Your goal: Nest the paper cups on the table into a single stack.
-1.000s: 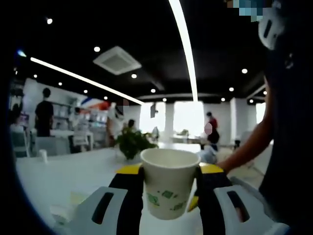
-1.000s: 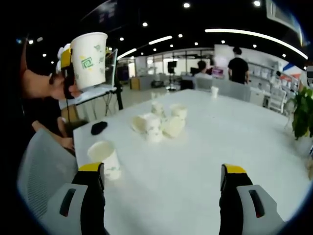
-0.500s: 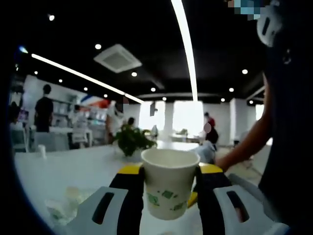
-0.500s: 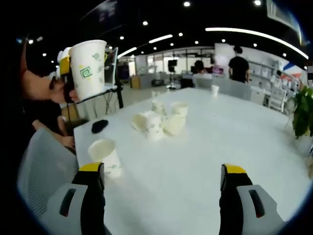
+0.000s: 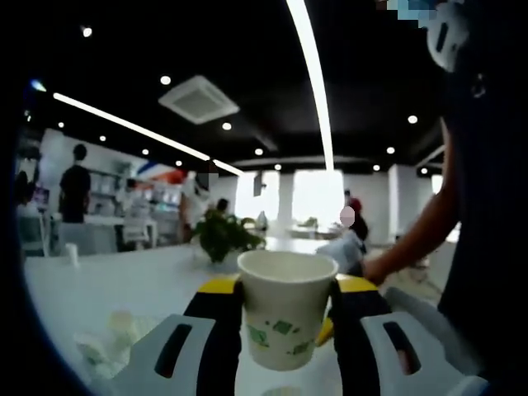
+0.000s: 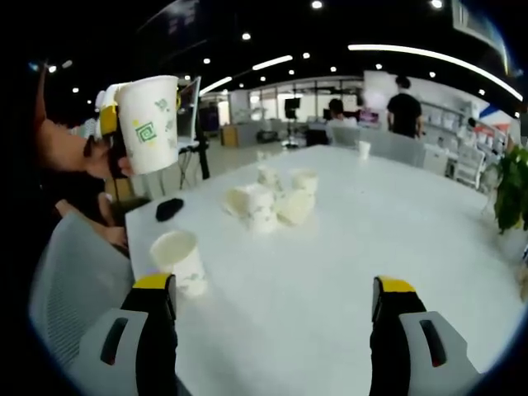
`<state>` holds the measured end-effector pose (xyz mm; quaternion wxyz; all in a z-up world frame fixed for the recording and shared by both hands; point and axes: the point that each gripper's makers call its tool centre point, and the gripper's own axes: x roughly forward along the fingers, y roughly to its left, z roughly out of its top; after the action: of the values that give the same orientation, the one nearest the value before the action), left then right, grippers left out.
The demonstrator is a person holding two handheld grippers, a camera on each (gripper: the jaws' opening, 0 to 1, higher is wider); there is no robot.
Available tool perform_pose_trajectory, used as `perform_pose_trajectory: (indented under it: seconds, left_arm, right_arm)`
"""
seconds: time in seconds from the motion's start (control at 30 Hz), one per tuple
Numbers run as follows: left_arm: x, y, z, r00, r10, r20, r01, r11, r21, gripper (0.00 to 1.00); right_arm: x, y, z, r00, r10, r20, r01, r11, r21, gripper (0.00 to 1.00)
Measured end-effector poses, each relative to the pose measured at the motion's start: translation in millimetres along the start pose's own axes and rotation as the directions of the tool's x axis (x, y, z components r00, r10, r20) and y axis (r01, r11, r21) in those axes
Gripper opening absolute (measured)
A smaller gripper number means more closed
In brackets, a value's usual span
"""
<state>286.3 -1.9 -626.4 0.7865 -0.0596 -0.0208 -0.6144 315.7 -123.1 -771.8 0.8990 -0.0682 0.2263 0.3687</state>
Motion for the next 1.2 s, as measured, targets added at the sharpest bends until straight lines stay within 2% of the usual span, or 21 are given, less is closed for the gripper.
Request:
perform_pose_trajectory:
  seconds: [0.3, 0.4, 1.2]
  left_arm:
    - [-1, 1.4, -7.6, 1.0, 0.001, 0.001, -0.001, 1.0, -0.001, 0.42]
    - [-1, 1.6, -15.3, 1.0, 0.003, -0.024, -0.003, 1.0, 0.004, 0.42]
    - [-7, 0.1, -56.5, 0.999, 0.008, -0.04, -0.009, 0.999, -0.031, 0.41]
  right_arm:
    - [0, 1, -1.4, 1.0, 0.003, -0.01, -0.003, 1.0, -0.003, 0.97]
    - [0, 2, -2.3, 1.0, 0.004, -0.014, -0.004, 1.0, -0.004, 0.97]
    - [-3, 7, -6.3, 0.999, 0.01, -0.047, -0.011, 1.0, -0.028, 0.97]
